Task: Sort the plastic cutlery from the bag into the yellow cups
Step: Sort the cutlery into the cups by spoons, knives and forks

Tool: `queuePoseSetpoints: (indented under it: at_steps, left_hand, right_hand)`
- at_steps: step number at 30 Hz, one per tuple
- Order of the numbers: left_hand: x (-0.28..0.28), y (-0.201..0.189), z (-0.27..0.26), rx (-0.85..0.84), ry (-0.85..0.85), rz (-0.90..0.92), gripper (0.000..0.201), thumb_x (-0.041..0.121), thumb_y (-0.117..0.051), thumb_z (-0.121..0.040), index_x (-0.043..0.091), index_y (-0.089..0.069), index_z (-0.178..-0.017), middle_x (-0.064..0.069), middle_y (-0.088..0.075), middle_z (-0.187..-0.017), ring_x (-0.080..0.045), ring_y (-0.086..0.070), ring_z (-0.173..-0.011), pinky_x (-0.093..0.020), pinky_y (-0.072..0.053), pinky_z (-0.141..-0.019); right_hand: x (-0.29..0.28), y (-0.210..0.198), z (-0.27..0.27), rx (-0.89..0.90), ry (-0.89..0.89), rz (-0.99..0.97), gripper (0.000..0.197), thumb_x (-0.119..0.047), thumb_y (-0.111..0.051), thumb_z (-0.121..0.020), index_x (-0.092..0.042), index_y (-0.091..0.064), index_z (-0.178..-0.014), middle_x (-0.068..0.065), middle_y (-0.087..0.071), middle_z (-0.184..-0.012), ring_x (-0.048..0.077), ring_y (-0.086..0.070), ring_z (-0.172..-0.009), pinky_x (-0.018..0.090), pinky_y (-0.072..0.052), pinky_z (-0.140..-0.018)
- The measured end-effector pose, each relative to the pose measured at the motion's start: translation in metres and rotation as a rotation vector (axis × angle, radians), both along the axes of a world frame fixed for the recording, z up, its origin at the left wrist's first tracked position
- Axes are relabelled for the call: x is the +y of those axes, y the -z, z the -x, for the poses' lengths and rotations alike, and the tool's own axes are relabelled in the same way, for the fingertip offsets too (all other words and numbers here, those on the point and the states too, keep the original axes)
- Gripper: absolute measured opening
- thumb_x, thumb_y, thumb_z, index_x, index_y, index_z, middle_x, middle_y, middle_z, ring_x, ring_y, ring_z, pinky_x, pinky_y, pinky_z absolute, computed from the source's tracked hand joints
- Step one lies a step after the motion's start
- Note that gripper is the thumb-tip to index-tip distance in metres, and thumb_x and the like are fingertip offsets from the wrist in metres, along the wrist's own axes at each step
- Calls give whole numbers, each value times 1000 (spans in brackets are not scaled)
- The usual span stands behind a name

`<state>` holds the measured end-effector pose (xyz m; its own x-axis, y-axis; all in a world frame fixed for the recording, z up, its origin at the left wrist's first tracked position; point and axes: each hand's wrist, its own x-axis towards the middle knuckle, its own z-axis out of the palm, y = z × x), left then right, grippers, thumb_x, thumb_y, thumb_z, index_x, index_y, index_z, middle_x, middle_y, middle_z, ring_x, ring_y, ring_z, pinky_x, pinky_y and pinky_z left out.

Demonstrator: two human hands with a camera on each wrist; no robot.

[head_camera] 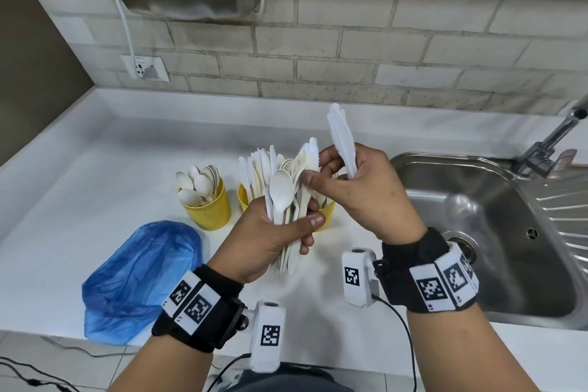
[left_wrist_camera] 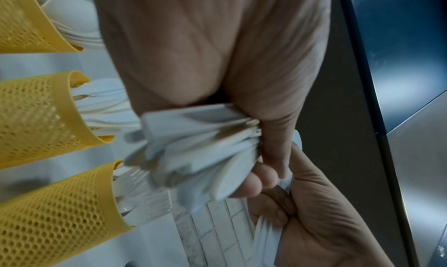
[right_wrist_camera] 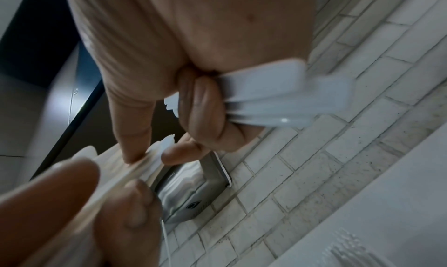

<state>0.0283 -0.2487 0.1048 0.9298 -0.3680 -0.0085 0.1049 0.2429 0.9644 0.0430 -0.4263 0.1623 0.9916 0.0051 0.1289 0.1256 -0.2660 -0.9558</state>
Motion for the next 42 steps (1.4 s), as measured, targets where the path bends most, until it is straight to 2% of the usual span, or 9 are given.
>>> queuePoseSetpoints:
  at_steps: [3, 7, 14, 19, 29, 32, 35, 39, 42]
  left_hand:
    - [0, 1, -1, 1, -3, 2, 14, 5, -77, -87, 9, -71, -99, -15, -63, -91, -29, -57, -67, -37, -51, -59]
    - [-1, 2, -3, 10, -8, 4, 13, 7, -78, -87, 13, -74, -97, -16, -63, -89, -29, -58, -67, -37, -50, -60]
    - [-1, 1, -5, 17, -13, 15, 15, 8, -76, -86, 10, -74, -100, -17, -65, -92, -29, -61, -68, -35, -51, -58]
    - [-1, 1, -6, 59, -40, 12, 18, 13, -76, -84, 10, -76, -102, -18, -72, -94, -27, -66, -70, -33, -54, -58]
    - [-1, 0, -11, 34, -78, 1, 19, 16, -77, -86, 12, -75, -105, -18, -74, -96, -26, -66, -68, -32, -51, -56]
    - [-1, 1, -13, 47, -79, -4, 27, 16, -79, -87, 5, -71, -110, -20, -75, -99, -26, -65, -67, -31, -52, -56]
    - [-1, 2, -14, 57, -76, 6, 30, 16, -76, -87, 1, -68, -112, -22, -74, -101, -26, -63, -66, -31, -51, -56]
    - [0, 2, -15, 68, -42, 18, 17, 14, -75, -88, 10, -70, -103, -22, -73, -97, -25, -62, -64, -31, -50, -56]
    - [1, 4, -17, 80, -29, 20, 14, 12, -75, -88, 11, -72, -101, -20, -72, -94, -24, -62, -63, -31, -51, -55]
  right_hand:
    - [1, 2, 0, -6, 71, 37, 25, -28, -88, -78, -15, -71, -90, 6, -73, -79, 22, -66, -60, 26, -54, -58]
    - [1, 5, -2, -20, 125, 52, 23, -29, -88, -79, -15, -71, -87, 3, -73, -79, 8, -63, -59, 20, -50, -56]
    - [-2, 16, -10, 59, 87, -149, 16, -19, -80, -90, -15, -65, -86, -12, -59, -69, 2, -48, -44, 13, -36, -47]
    - [-2, 13, -11, 120, 100, -256, 18, -14, -69, -98, -15, -57, -85, -17, -50, -52, 2, -42, -36, 18, -31, -38]
    - [4, 20, -13, 188, -4, -415, 23, -15, -65, -101, -10, -53, -82, -4, -31, -50, 11, -24, -39, 22, -23, -42]
    - [6, 22, -16, 162, 10, -439, 16, -15, -57, -105, -2, -56, -96, 6, -34, -56, 13, -26, -40, 22, -24, -42]
    - [6, 22, -22, 134, 96, -540, 16, -16, -47, -110, -6, -53, -99, 17, -46, -74, 17, -34, -47, 27, -27, -44]
    - [-1, 19, -29, 96, 235, -716, 14, -14, -39, -111, -8, -48, -102, 10, -65, -73, 26, -57, -56, 34, -48, -56]
    - [-7, 14, -32, 60, 308, -860, 8, -15, -37, -111, -11, -44, -108, 14, -63, -69, 37, -69, -63, 43, -58, -61]
